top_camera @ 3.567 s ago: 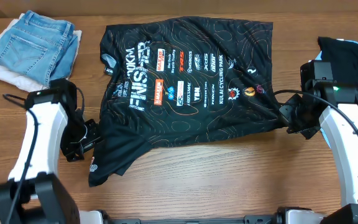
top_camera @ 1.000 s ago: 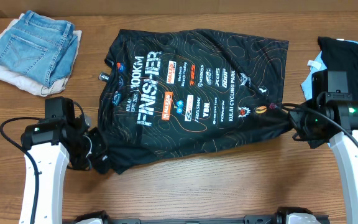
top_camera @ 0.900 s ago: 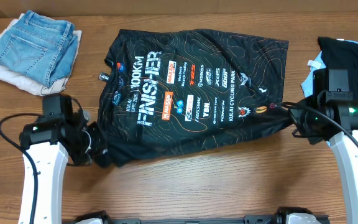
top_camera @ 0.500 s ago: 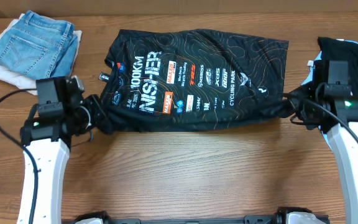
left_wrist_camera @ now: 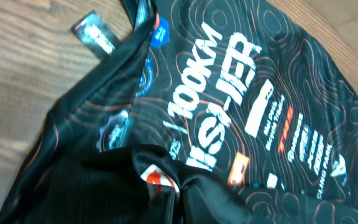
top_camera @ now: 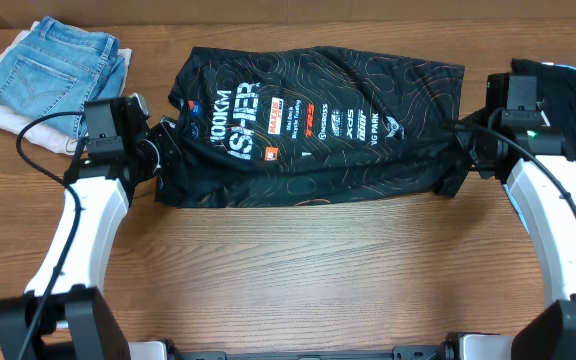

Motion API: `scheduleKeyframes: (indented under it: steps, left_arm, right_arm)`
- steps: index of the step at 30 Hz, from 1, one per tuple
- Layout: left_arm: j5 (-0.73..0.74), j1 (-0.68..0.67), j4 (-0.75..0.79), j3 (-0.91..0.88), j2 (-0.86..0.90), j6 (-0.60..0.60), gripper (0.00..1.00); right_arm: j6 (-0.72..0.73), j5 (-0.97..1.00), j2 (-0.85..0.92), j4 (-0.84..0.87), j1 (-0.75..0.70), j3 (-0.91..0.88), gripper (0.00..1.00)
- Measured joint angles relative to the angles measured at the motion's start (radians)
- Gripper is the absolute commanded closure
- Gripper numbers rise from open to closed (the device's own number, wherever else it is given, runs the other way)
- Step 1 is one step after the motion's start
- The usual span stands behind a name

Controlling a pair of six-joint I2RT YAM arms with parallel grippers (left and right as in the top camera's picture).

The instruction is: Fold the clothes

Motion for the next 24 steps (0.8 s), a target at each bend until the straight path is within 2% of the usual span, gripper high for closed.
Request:
scheduleKeyframes:
  steps: [12, 13, 15, 16, 17, 18, 19, 20, 21, 24]
  left_arm:
    - [-0.024, 0.000, 0.203, 0.000, 0.125, 0.000, 0.92]
    - [-0.025, 0.000, 0.210, 0.000, 0.130, 0.000, 0.90]
    - [-0.032, 0.000, 0.224, 0.000, 0.137, 0.000, 0.75]
    - [-0.033, 0.000, 0.231, 0.000, 0.139, -0.001, 0.53]
    - [-0.037, 0.000, 0.237, 0.000, 0.141, 0.002, 0.36]
    - [-0.039, 0.000, 0.240, 0.000, 0.143, -0.003, 0.17]
    - [-0.040, 0.000, 0.240, 0.000, 0.145, -0.003, 0.00]
    - [-0.043, 0.000, 0.240, 0.000, 0.148, -0.002, 0.00]
    - [-0.043, 0.000, 0.239, 0.000, 0.150, 0.002, 0.00]
    - [-0.047, 0.000, 0.209, 0.008, 0.152, 0.012, 0.00]
  right_arm:
    - [0.000, 0.026, 0.136, 0.108, 0.000, 0.000, 0.96]
    - [0.001, 0.027, 0.150, 0.113, 0.000, 0.000, 0.96]
    - [0.000, 0.029, 0.172, 0.127, 0.000, 0.000, 0.90]
    - [0.003, 0.029, 0.185, 0.134, 0.000, 0.000, 0.80]
    - [0.007, 0.029, 0.196, 0.139, 0.000, 0.000, 0.71]
    - [0.003, 0.030, 0.204, 0.142, 0.000, 0.000, 0.53]
    - [-0.002, 0.031, 0.210, 0.148, 0.000, 0.000, 0.30]
    - [-0.015, 0.030, 0.212, 0.154, 0.000, 0.000, 0.11]
    - [-0.031, 0.031, 0.212, 0.162, 0.000, 0.000, 0.01]
    - [-0.097, 0.032, 0.212, 0.145, 0.000, 0.012, 0.00]
